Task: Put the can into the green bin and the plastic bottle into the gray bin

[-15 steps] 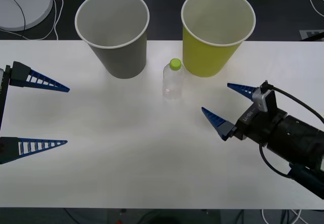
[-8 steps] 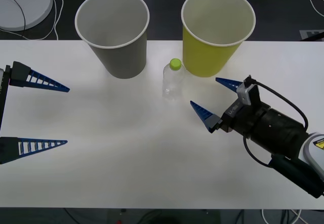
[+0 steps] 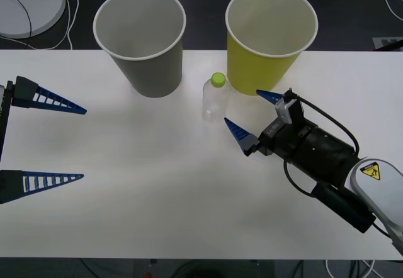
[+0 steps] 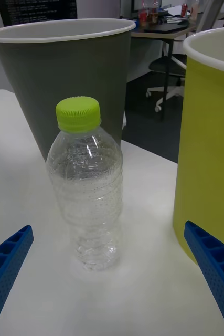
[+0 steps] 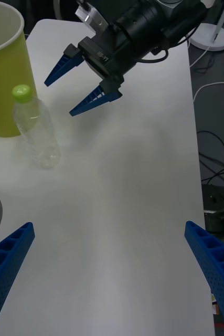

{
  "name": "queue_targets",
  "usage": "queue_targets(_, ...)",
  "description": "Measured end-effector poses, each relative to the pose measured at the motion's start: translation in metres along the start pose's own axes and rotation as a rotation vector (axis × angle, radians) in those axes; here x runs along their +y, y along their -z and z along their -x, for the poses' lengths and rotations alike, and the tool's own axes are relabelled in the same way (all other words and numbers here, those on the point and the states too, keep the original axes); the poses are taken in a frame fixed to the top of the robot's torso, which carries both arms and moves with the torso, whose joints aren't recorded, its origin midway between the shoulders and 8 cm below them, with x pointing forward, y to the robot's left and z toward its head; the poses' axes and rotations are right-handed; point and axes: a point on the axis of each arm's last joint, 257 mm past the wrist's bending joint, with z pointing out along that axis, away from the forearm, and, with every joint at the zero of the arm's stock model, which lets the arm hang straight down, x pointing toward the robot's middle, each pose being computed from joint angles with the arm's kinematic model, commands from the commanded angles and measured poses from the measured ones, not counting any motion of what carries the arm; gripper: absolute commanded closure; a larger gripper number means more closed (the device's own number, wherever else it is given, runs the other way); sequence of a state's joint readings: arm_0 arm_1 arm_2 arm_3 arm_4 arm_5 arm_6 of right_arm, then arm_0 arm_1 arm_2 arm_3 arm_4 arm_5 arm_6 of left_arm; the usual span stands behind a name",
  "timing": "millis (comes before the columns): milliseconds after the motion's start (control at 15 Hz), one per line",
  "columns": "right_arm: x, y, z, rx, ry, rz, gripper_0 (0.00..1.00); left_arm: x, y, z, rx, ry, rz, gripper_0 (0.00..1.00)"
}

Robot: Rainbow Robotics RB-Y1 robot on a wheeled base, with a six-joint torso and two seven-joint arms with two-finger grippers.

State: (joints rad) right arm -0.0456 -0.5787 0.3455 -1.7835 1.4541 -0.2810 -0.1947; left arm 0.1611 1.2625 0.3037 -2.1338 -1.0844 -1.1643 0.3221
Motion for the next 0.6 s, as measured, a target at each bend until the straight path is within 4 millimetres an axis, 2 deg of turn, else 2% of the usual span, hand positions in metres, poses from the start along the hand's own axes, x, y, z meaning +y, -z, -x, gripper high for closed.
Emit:
queue_targets(267, 0.002, -0.013, -0.005, 0.011, 0.008, 0.011, 0.0, 0.0, 0.0, 0.0, 0.0, 0.0, 0.0, 0.0)
queue_targets(600, 0.013, -0.027, -0.001, 0.004, 0.007, 0.039, 0.0, 0.0, 0.0, 0.0, 0.0, 0.0, 0.0, 0.0)
